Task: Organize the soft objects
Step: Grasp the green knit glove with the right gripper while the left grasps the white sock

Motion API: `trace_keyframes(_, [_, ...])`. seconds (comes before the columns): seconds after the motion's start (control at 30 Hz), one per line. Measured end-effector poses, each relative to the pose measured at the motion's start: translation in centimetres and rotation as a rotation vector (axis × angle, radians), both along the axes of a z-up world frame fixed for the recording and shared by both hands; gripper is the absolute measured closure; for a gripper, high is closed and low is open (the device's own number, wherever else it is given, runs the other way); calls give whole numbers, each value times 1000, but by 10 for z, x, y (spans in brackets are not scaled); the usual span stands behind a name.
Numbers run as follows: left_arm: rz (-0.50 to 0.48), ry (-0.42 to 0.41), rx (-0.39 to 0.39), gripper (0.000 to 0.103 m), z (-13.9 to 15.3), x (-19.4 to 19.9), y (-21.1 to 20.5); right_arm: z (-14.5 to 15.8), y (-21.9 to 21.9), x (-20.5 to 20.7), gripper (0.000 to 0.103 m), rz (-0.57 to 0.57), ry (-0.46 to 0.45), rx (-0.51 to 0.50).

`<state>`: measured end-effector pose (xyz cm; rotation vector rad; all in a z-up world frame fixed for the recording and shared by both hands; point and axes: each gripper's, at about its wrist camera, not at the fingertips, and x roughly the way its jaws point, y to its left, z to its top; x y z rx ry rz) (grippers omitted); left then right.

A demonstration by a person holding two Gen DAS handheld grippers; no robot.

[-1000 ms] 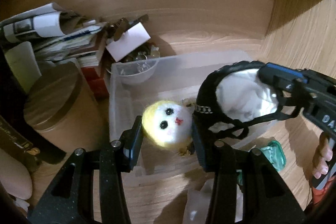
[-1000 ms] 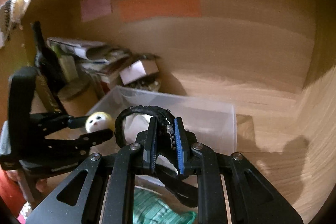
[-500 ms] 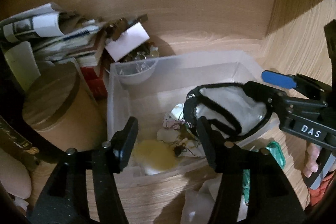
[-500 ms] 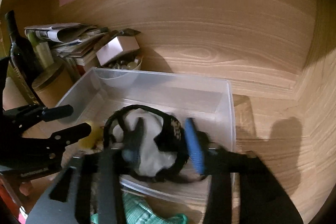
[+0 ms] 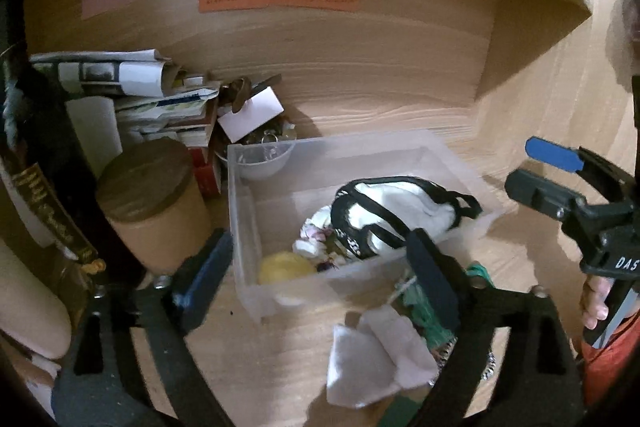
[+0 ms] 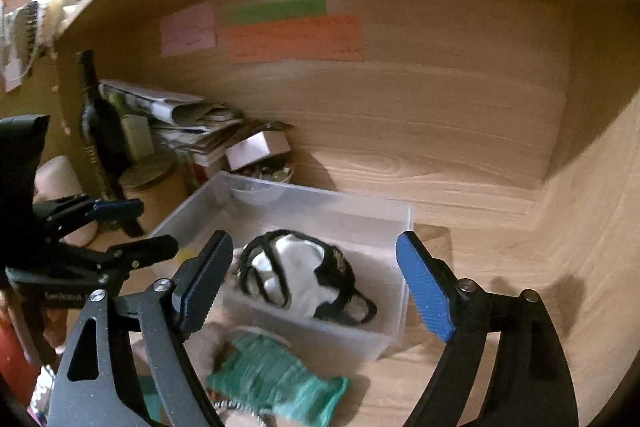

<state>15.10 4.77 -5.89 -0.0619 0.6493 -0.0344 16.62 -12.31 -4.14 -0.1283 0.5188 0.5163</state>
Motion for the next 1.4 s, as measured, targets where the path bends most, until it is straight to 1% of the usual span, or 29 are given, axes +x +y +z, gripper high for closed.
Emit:
trace_keyframes(0.13, [-4,-6,21,12,-4,-15,-5,-7,-5,-15,19,7,4,-15])
trace_keyframes(0.23, [-11,5,31,7,-13,-25,-9,-21,-7,-23,19,20,38,-26])
trace_keyframes(0.27, [-16,11,33,6,-16,-28,-11,-24,-8,-26,19,22,47,-34])
trace_keyframes(0.37, [-48,41,43,6,-27,-33,-17,-41,-5,-31,19,19,75,-87])
trace_keyframes(0.47, [-56,75,58,6,-39,-32,-21,-56,-3,-35,19,16,96,-129])
trace_keyframes(0.67, [-62,167,34,6,-69,-24,-25,-79,-3,-29,19,24,183,-141])
trace_keyframes(0.77, [-63,195,20,6,-79,-22,-27,-88,-2,-23,19,29,232,-132])
trace_keyframes(0.87, [-69,209,10,6,-85,-20,-29,-96,2,-16,19,50,271,-146])
trace_keyframes(0.97, [-74,216,-11,6,-89,-20,-30,-104,6,-15,19,61,288,-165])
trace_keyframes(1.0, [-75,216,-18,7,-89,-20,-30,-106,7,-14,20,63,291,-167])
trace_keyframes(1.03, [-79,216,-27,12,-89,-20,-29,-107,7,-13,20,64,293,-166])
trace_keyframes(1.07, [-94,221,-46,16,-90,-21,-29,-107,6,-12,24,65,296,-161])
trace_keyframes(1.1, [-105,227,-60,23,-91,-21,-29,-107,5,-12,28,68,302,-148])
trace_keyframes(1.13, [-121,234,-83,29,-91,-21,-29,-106,4,-11,37,70,308,-142])
trace_keyframes(1.17, [-132,238,-104,31,-92,-22,-28,-106,3,-10,44,73,315,-136])
trace_keyframes(1.2, [-139,240,-113,35,-93,-22,-28,-107,2,-9,47,76,321,-131])
trace_keyframes(1.27, [-153,244,-128,43,-93,-23,-29,-108,3,-8,64,80,324,-127])
trace_keyframes(1.33, [-161,246,-135,54,-93,-19,-30,-108,4,-9,74,92,326,-121])
trace_keyframes(1.4, [-165,242,-129,61,-92,-20,-31,-106,4,-13,78,89,312,-125])
